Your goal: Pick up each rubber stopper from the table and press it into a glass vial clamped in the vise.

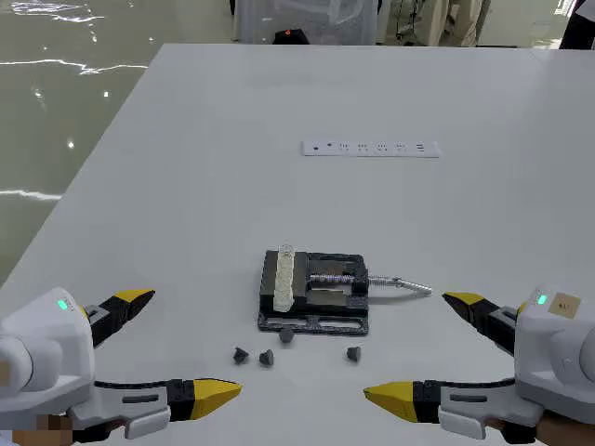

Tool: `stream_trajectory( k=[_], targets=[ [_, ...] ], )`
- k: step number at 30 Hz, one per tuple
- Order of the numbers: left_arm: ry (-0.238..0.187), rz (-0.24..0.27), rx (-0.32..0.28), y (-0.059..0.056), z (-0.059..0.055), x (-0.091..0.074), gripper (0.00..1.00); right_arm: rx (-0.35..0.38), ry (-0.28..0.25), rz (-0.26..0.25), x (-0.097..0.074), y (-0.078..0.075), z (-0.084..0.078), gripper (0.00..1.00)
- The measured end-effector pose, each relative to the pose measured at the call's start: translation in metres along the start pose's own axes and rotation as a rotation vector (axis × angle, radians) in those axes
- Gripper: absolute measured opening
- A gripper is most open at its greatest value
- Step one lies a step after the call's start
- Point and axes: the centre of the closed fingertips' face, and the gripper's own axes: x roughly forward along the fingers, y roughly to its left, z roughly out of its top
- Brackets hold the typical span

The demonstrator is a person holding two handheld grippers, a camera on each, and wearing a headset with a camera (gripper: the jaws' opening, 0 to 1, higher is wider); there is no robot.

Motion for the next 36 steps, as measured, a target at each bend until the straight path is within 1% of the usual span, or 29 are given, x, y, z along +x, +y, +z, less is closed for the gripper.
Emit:
stream_trajectory(
  k=[13,36],
  targets=[
    [-0.005,0.002,-0.002,0.0011,0.0015,0.0009,0.99,0.0,0.001,0.0,0.0007,-0.0008,-0.0006,0.99],
    [-0.003,0.004,-0.011,0.0028,-0.0009,0.0014,0.99,-0.002,0.009,0.013,0.0035,0.0003,-0.0027,0.99]
  ],
)
